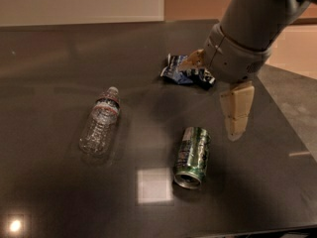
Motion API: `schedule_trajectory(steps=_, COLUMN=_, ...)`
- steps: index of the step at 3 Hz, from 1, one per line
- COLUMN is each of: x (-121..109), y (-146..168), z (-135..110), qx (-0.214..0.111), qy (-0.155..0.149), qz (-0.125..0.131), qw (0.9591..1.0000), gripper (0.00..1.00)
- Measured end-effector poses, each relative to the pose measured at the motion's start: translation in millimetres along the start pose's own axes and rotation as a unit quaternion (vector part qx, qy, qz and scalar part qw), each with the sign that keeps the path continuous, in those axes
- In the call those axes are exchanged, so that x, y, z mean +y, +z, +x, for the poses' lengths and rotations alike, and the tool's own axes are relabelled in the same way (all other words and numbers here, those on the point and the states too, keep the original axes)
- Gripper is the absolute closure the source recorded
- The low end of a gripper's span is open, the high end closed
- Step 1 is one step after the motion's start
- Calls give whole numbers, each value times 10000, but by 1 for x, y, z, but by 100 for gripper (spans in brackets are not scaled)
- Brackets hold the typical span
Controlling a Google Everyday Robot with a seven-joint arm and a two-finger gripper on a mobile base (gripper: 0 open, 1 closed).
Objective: Place green can upright
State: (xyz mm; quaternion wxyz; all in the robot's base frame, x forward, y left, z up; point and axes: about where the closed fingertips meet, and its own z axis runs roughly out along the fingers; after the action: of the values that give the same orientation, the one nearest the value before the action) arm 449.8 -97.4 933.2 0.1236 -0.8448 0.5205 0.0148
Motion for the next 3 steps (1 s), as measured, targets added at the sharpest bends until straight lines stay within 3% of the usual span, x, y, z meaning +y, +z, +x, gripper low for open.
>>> schedule_trajectory(steps=1, x=12, y=15, z=-18, qx=34, qy=-988, qz=-155, qw=9950, gripper=0)
schedule_trajectory(steps=2, x=27, y=34, z=-31, qx=76, qy=-1846, qz=-294, qw=9823, gripper=0)
schedule_trajectory(steps=3, x=42, y=50, z=-42, qx=4, qy=-2480, qz=-486, qw=9675, gripper=0)
